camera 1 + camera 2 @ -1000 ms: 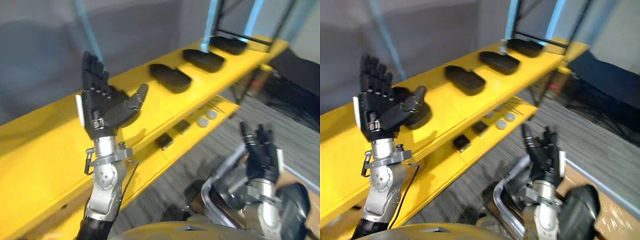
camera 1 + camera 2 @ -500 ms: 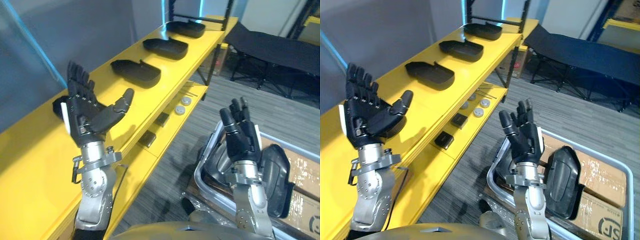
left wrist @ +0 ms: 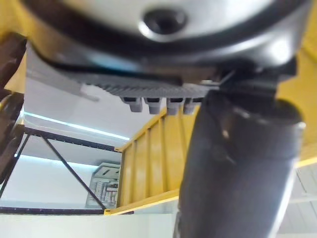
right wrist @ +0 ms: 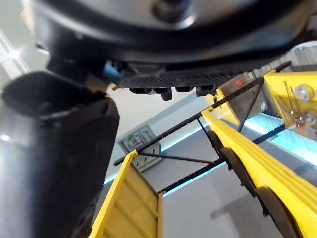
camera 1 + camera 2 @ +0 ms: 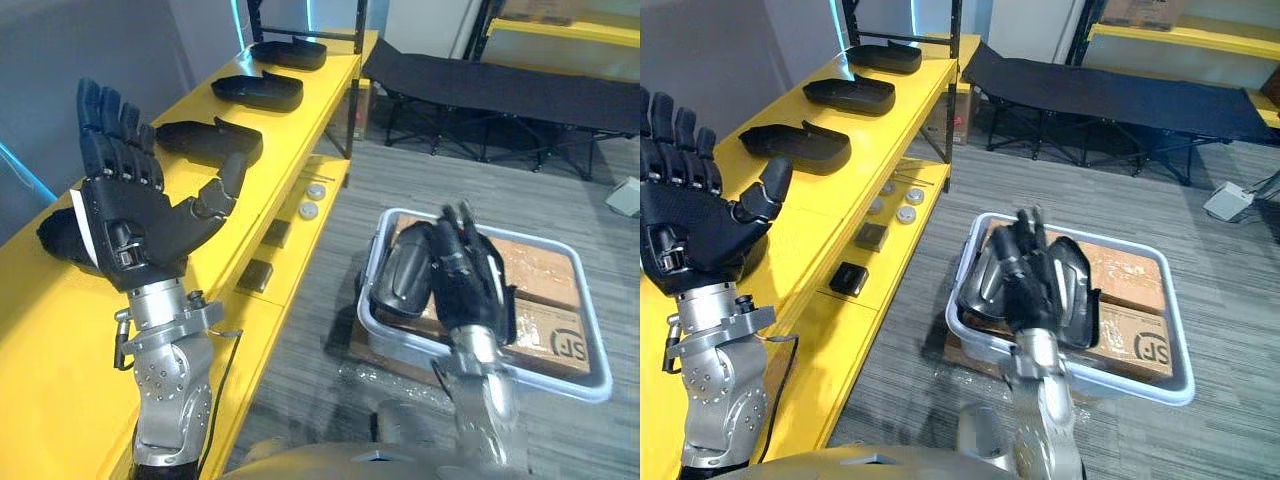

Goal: Walk over and take three plastic housings, then place them on the shelf

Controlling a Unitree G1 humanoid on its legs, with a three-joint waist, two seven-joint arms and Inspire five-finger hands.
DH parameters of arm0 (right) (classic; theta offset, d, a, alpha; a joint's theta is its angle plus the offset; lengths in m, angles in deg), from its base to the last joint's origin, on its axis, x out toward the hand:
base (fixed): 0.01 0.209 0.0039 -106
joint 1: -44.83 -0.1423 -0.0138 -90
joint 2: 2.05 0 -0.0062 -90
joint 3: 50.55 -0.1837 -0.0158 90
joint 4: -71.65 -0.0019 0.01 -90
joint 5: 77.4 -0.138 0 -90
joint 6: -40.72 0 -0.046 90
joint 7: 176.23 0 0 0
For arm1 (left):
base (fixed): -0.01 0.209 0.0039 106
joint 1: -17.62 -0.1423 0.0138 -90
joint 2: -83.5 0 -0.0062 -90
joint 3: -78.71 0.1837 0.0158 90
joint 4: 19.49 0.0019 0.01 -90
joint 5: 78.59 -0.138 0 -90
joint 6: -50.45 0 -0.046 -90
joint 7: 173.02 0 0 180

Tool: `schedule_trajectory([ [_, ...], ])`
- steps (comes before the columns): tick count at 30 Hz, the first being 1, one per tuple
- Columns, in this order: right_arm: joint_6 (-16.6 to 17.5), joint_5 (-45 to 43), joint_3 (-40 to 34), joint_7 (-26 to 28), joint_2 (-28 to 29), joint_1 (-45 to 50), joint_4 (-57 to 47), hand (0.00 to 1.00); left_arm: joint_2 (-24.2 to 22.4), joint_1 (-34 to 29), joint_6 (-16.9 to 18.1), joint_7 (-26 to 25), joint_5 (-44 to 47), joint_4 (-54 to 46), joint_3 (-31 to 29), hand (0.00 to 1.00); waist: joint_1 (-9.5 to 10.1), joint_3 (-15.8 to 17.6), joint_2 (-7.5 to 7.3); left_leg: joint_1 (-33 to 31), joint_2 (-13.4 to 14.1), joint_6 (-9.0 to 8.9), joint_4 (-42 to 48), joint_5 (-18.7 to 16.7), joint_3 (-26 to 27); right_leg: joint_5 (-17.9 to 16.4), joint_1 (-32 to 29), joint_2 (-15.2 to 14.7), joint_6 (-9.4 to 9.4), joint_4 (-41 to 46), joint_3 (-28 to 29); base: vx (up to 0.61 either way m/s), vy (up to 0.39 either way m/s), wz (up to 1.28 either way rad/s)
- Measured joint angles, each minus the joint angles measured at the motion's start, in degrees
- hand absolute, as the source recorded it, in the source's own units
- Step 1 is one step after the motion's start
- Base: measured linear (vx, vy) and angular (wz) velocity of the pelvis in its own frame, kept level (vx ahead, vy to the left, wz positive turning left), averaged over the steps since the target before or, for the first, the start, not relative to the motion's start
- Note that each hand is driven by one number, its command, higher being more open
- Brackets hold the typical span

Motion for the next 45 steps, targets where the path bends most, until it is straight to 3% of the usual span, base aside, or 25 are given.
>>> schedule_trajectory([
  [1, 0.0, 0.1, 0.8, -0.4, 0.0, -1.4, 1.4, 1.0, 0.0, -0.1, 0.0, 0.2, 0.1, 0.4, -0.7, 1.0, 0.46, 0.0, -0.13, -0.4, 0.7, -0.48, -0.2, 0.6, 0.2, 0.0, 0.5, -1.5, 0.02, 1.0, -0.5, -0.11, -0.255, -0.27],
  [3, -0.6, 4.0, 1.4, -1.8, 1.2, -3.5, 4.9, 1.0, -0.1, -0.5, 0.0, 0.9, 2.9, 3.1, -2.3, 1.0, 1.84, -0.3, -0.94, -1.6, 2.9, -2.91, -1.9, 3.6, 0.5, 0.7, 2.5, -7.9, 0.52, 1.1, -1.3, -0.1, -0.364, -0.22],
  [5, -1.0, 6.0, 1.4, -2.8, 2.0, -3.1, 6.6, 1.0, -0.2, -0.8, 0.0, 0.9, 4.9, 5.1, -2.6, 1.0, 1.95, -0.4, -1.39, -2.1, 4.8, -4.84, -2.1, 5.2, 0.5, 1.6, 4.5, -9.7, 1.92, -2.3, -1.1, -0.07, -0.48, -0.22],
  [6, -1.2, 6.7, 1.3, -3.1, 2.2, -1.8, 7.7, 1.0, -0.3, -0.9, 0.0, 1.0, 6.7, 6.5, -2.4, 1.0, 1.94, -0.9, -2.37, -3.2, 7.0, -6.8, -1.4, 6.3, 0.5, 3.1, 6.4, -9.9, 4.33, -10.2, -1.1, -0.08, -0.533, -0.28],
  [7, -1.3, 6.7, 1.3, -3.1, 2.3, -1.0, 7.7, 1.0, -0.3, -0.9, 0.0, 1.0, 7.4, 6.9, -2.3, 1.0, 1.91, -1.2, -3.15, -3.9, 7.8, -7.67, -0.8, 6.8, 0.4, 4.5, 7.0, -9.7, 6.23, -13.9, -1.3, -0.1, -0.692, -0.39],
  [8, -1.7, 6.7, 0.7, -2.6, 2.1, 0.4, 7.7, 1.0, -0.7, -0.9, 0.0, 1.1, 8.4, 7.3, -2.2, 1.0, 1.75, -1.4, -5.22, -4.4, 8.8, -9.16, -0.3, 7.6, 0.2, 3.6, 8.3, -9.0, 11.3, -18.1, -3.0, -0.07, -0.499, -0.43],
  [9, -2.2, 6.5, -1.2, -2.0, 1.2, 1.1, 7.7, 1.0, -3.1, -1.1, 0.0, 0.8, 9.3, 7.9, -1.4, 1.0, 1.41, -0.9, -3.96, -4.7, 11.5, -10.01, -0.4, 8.6, -0.6, 0.1, 9.4, -6.6, 13.64, -20.0, -5.3, -0.08, -0.594, -0.51],
  [11, -3.2, 6.0, -4.3, -1.5, -1.2, 1.6, 7.7, 1.0, -6.6, -1.6, -0.1, 0.9, 9.7, 8.3, 0.8, 1.0, 0.15, -0.1, -0.94, -5.5, 14.7, -7.7, -1.0, 10.3, -2.4, -2.0, 9.6, -2.9, 12.4, -21.8, -7.1, -0.07, -0.5, -0.3],
  [12, -4.6, 6.0, -8.4, -1.7, -3.3, 2.8, 7.7, 1.0, -8.8, -2.3, -0.3, 3.0, 14.2, 8.3, 4.1, 1.0, -2.09, 0.7, 0.47, -6.9, 15.9, -1.82, 0.4, 14.9, -5.1, -2.4, 9.7, -0.8, 10.37, -21.5, -7.1, -0.09, -0.458, -0.14],
  [14, -4.6, 6.1, -10.6, -1.8, -4.0, 4.4, 7.5, 1.0, -8.9, -3.1, -0.4, 4.3, 16.1, 8.9, 5.8, 1.0, -2.35, 1.0, 0.04, -7.2, 14.6, -3.18, 2.6, 14.4, -8.0, -2.4, 10.1, -0.7, 9.12, -21.6, -5.8, -0.06, -0.257, -0.37],
  [15, -4.5, 5.9, -12.7, -1.9, -4.1, 5.8, 7.2, 1.0, -8.8, -3.3, -0.6, 4.5, 16.0, 9.5, 6.7, 1.0, -2.13, 1.0, 0.3, -6.6, 11.2, -4.15, 4.1, 12.4, -9.4, -2.5, 10.2, -0.8, 8.31, -21.6, -4.7, -0.04, -0.12, -0.58],
  [16, -4.3, 5.4, -14.4, -1.9, -3.9, 7.4, 7.2, 1.0, -8.6, -3.2, -0.7, 4.6, 16.0, 10.2, 7.2, 1.0, -2.55, 0.7, 0.72, -6.2, 9.0, -1.7, 4.7, 10.2, -8.6, -2.6, 10.2, -0.6, 8.0, -21.5, -4.4, -0.04, -0.12, -0.47],
  [17, -4.3, 4.6, -15.0, -1.9, -3.9, 8.3, 7.1, 1.0, -8.5, -3.2, -0.7, 4.8, 16.0, 10.3, 7.4, 1.0, -2.67, 0.7, 0.72, -5.8, 8.3, -1.17, 4.3, 9.7, -8.7, -2.6, 10.0, -0.6, 7.85, -21.5, -4.2, -0.07, -0.112, -0.24],
  [20, -4.3, 4.5, -17.4, -3.5, -4.0, 10.7, 6.9, 1.0, -8.1, -3.3, -3.9, 4.2, 13.6, 11.0, 7.2, 1.0, -2.17, 0.0, 1.72, -2.9, 4.4, -1.95, -3.8, 5.8, -10.0, -2.0, 7.2, -0.1, 8.5, -21.4, -2.7, -0.05, -0.006, -0.23],
  [22, -4.3, 4.7, -17.6, -4.1, -3.6, 10.3, 6.9, 1.0, -7.5, -3.4, -6.4, 4.3, 10.7, 13.2, 6.7, 1.0, -1.57, 0.0, 1.77, -1.6, 2.7, -4.46, -7.4, 5.9, -10.6, -0.9, 6.3, -0.7, 9.36, -21.4, -1.4, -0.03, 0.092, -0.19],
  [26, -5.3, 7.0, -16.1, -4.4, -3.1, 10.1, 6.8, 1.0, -5.8, -5.6, -10.8, 5.1, 8.6, 15.9, 5.1, 1.0, -0.84, -0.3, 0.11, -1.4, 1.1, -6.25, -7.9, 6.5, -10.3, 2.3, 7.4, -2.2, 10.64, -25.7, -1.3, -0.03, 0.14, -0.14],
  [30, -10.4, 14.9, -15.8, -6.3, -3.0, 8.2, 11.1, 1.0, -5.1, -6.3, -17.9, 4.2, -0.1, 16.4, 4.0, 1.0, 0.8, -0.7, -1.45, -2.1, -0.3, -6.92, -7.2, 6.5, -10.9, 6.6, 10.6, -3.6, 11.14, -32.5, -3.3, -0.01, 0.096, 0.03],
  [34, -15.1, 20.4, -15.6, -9.1, -4.4, 1.1, 20.6, 1.0, -3.7, -8.0, -24.5, 3.8, -8.6, 18.2, 6.1, 1.0, 1.96, -0.9, -1.57, -4.5, -0.4, -6.88, -5.3, 6.1, -12.7, 9.0, 11.9, -3.7, 11.17, -36.0, -6.6, -0.02, 0.024, 0.17],
  [37, -18.8, 22.5, -15.5, -11.0, -7.6, -4.0, 27.2, 1.0, -3.3, -8.4, -28.2, 3.0, -9.6, 22.0, 8.1, 1.0, 3.24, -0.8, -1.61, -5.3, -0.6, -6.89, -4.7, 6.2, -14.9, 9.0, 13.2, -3.8, 11.22, -36.7, -8.6, -0.03, 0.0, 0.31],
  [40, -23.5, 22.3, -14.5, -12.9, -12.4, -10.8, 33.1, 1.0, -2.7, -11.0, -30.1, 2.2, -13.4, 24.3, 9.1, 1.0, 5.12, -0.7, -1.82, -6.1, -0.7, -7.08, -4.8, 6.8, -16.2, 9.1, 13.4, -3.8, 11.21, -36.9, -9.9, -0.05, -0.008, 0.22],
  [45, -27.3, 22.0, -13.5, -13.4, -17.2, -19.7, 39.5, 1.0, -0.2, -12.5, -30.1, 2.6, -13.9, 27.6, 10.1, 1.0, 7.76, -0.4, -2.25, -8.0, -1.0, -7.2, -5.0, 8.1, -18.2, 10.0, 13.6, -3.7, 10.85, -37.9, -12.3, -0.04, -0.008, 0.23],
])
